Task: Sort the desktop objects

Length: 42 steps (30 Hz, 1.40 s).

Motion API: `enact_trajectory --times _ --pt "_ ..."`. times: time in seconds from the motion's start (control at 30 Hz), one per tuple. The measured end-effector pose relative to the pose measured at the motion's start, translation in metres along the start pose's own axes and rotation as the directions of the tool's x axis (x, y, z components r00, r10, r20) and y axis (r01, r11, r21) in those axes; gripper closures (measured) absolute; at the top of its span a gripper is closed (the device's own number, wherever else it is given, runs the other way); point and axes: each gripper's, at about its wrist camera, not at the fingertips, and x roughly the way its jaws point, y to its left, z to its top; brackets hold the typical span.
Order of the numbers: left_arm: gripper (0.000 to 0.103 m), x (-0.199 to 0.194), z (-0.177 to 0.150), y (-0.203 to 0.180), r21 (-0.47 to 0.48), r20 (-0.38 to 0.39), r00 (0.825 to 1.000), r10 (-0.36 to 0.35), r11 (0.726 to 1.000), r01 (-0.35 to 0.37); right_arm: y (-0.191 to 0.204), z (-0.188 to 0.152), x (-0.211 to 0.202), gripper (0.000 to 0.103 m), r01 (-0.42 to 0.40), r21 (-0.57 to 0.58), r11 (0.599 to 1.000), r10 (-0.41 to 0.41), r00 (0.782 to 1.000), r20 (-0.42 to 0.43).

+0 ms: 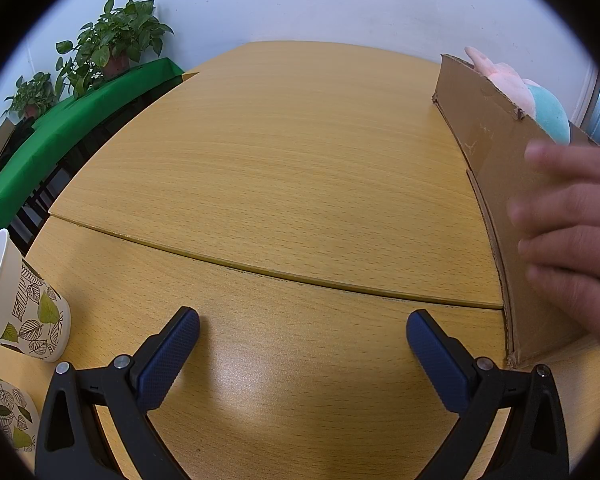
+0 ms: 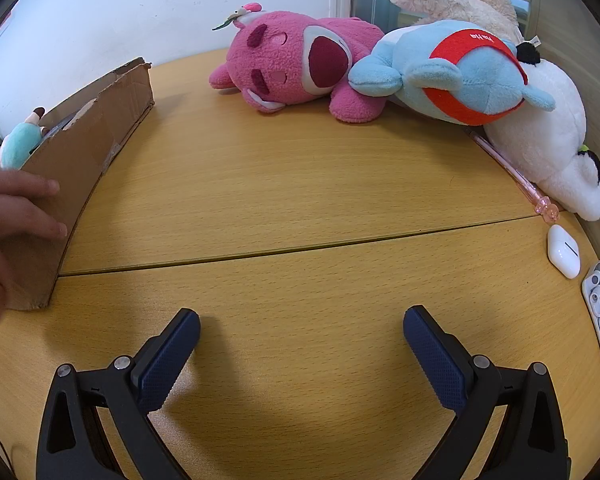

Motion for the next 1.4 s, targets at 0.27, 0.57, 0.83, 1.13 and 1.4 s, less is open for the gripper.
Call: enact_trajectory --times 0.27,0.57,0.83,1.13,1.4 --pt "0.000 0.0008 -0.0003 0.0006 0.000 0.001 1.000 0.000 1.000 0.000 -0.0001 0.0008 0.0005 0.000 -0.001 -0.001 1.000 0.001 1.000 0.000" --pt "0.000 0.0010 0.0005 0.0003 0.000 0.000 1.000 0.000 1.000 0.000 0.0002 0.0009 0.0000 0.000 -0.001 0.000 1.000 0.001 1.000 0.000" --pt "0.000 0.0016 0.0008 -0.0002 -0.001 0.000 1.000 0.000 1.000 0.000 0.0010 0.0018 -0.0007 0.000 0.000 0.000 1.000 0.000 1.000 0.000" --pt "0.000 0.0024 0.0020 0.0002 -0.001 0.000 1.000 0.000 1.000 0.000 -0.0004 0.0035 0.0010 0.000 -0.001 0.000 1.000 0.001 1.000 0.000" --pt "0.000 0.0016 0.0016 0.0002 -0.001 0.001 1.000 -0.001 1.000 0.001 -0.0019 -0.0005 0.0009 0.000 -0.001 0.002 1.000 0.001 1.000 0.003"
